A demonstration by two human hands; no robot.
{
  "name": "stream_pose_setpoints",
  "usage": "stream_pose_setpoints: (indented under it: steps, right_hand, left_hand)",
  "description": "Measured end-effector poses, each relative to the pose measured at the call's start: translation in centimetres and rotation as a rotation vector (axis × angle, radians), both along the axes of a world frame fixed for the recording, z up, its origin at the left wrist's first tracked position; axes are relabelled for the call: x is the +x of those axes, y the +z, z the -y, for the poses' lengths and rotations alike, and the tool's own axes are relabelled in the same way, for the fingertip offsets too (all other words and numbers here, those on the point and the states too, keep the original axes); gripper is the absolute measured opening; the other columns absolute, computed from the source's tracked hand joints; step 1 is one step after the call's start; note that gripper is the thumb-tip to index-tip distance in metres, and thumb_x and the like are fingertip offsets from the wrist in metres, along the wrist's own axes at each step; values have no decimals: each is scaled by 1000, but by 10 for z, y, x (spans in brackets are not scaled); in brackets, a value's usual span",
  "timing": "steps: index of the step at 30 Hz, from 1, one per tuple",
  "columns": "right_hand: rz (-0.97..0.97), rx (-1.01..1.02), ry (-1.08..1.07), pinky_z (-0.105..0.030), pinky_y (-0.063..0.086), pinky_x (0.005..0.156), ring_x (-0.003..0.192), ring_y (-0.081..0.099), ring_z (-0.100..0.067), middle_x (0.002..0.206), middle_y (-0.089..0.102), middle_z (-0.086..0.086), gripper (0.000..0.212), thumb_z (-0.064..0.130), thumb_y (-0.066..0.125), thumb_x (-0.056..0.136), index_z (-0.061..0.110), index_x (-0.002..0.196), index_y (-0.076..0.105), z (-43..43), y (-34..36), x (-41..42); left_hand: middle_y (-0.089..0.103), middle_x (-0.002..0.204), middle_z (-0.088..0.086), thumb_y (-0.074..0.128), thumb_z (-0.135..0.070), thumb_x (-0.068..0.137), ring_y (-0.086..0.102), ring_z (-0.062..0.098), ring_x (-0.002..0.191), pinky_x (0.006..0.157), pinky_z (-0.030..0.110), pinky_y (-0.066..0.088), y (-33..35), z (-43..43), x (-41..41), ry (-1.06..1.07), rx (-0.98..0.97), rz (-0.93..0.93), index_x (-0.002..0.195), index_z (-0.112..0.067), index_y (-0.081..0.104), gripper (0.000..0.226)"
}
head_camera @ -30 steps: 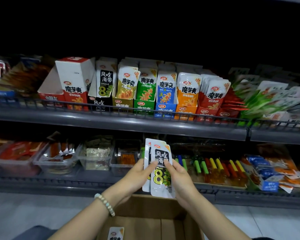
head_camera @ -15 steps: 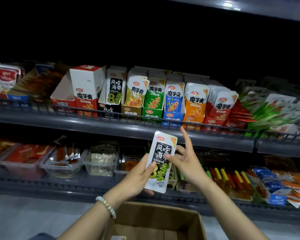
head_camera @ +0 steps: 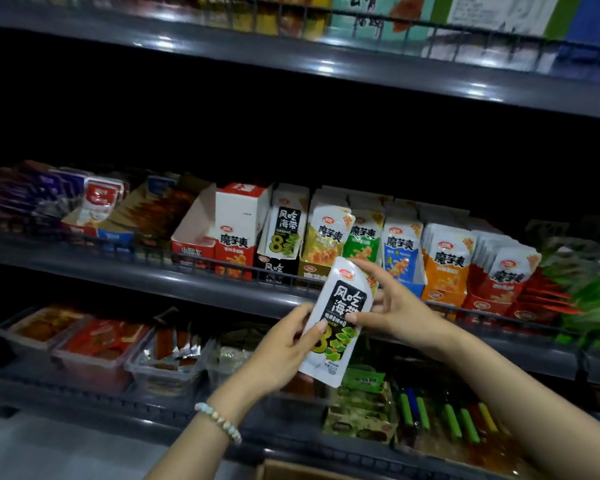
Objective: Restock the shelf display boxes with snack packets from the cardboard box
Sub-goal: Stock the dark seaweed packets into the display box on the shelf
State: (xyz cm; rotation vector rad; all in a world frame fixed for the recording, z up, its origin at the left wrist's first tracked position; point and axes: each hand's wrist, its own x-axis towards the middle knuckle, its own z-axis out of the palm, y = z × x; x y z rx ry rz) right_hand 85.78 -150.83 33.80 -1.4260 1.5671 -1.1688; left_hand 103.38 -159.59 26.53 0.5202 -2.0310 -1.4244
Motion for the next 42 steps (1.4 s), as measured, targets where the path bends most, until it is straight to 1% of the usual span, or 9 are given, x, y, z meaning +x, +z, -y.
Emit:
stream_pose_setpoints:
  steps: [3, 6, 9, 14, 18, 21, 25, 29, 42]
  right_hand:
    - [-32, -60, -70, -33, 59, 72, 92, 71, -22, 112, 65, -8, 76, -8, 66, 79, 44, 127, 40, 18, 20, -7]
    - [-153, -176, -180, -27, 59, 69, 86, 71, -11, 110, 62, 3, 78, -6, 65, 81, 33, 140, 34, 44, 40, -12]
    - [-245, -299, -238, -16, 55, 62, 78, 68, 3, 107, 60, 7, 75, -4, 65, 83, 28, 142, 31, 78, 56, -13]
    - [-259, -353, -285, -12, 54, 60, 85, 63, -9, 112, 60, -6, 68, -4, 64, 85, 13, 141, 30, 142, 73, -15]
    - [-418, -310, -293, -23, 58, 69, 96, 66, -20, 97, 60, 6, 48, 3, 66, 86, 15, 125, 41, 183, 67, -15]
    - [-537, -268, -286, -42, 53, 92, 111, 61, -20, 118, 61, -2, 54, 9, 70, 83, 21, 128, 43, 203, 56, -14]
    - [-781, -232, -286, -20, 39, 96, 127, 47, -18, 139, 50, -1, 69, 15, 70, 84, 18, 144, 35, 212, 44, -10]
    - [-937, -199, -366, -39, 35, 104, 127, 44, -29, 134, 53, -6, 64, 25, 71, 84, 17, 139, 38, 216, 27, -5]
    - [-1156, -106, -343, -37, 23, 111, 134, 33, -26, 144, 39, -7, 74, 44, 60, 89, 20, 148, 24, 204, 29, -1]
  left_hand:
    - [61, 111, -18, 47, -40, 96, 63, 3, 93, 82, 36, 56, 22, 25, 8, 197, -72, -20, 123, -40, 41, 28]
    - [41, 139, -17, 49, -41, 94, 50, 4, 118, 91, 29, 50, 32, 51, 12, 486, -200, -94, 140, -41, 25, 52]
    - [0, 159, -15, 53, -42, 92, 8, 10, 145, 115, 43, 21, 33, 75, 9, 626, -306, -94, 149, -42, 0, 78]
    - [-37, 148, -16, 47, -57, 88, -31, 9, 137, 117, 41, -8, 22, 111, 0, 741, -423, 57, 136, -52, -28, 89]
    - [-44, 145, -15, 39, -62, 87, -35, 11, 138, 116, 39, -13, 9, 128, -7, 778, -442, 97, 137, -50, -30, 86]
    - [-51, 138, -17, 38, -62, 87, -38, 11, 136, 116, 39, -14, 4, 133, -13, 791, -424, 108, 137, -49, -31, 86]
    - [-49, 141, -16, 47, -56, 89, -33, 12, 139, 114, 37, -16, 2, 132, -21, 807, -413, 69, 136, -51, -33, 93]
    - [-44, 146, -12, 56, -47, 89, -32, 11, 139, 113, 36, -16, 2, 132, -25, 818, -417, 52, 136, -51, -34, 101]
    - [-37, 151, -9, 53, -53, 88, -25, 15, 143, 116, 40, -11, -2, 129, -18, 811, -454, 64, 139, -49, -29, 96]
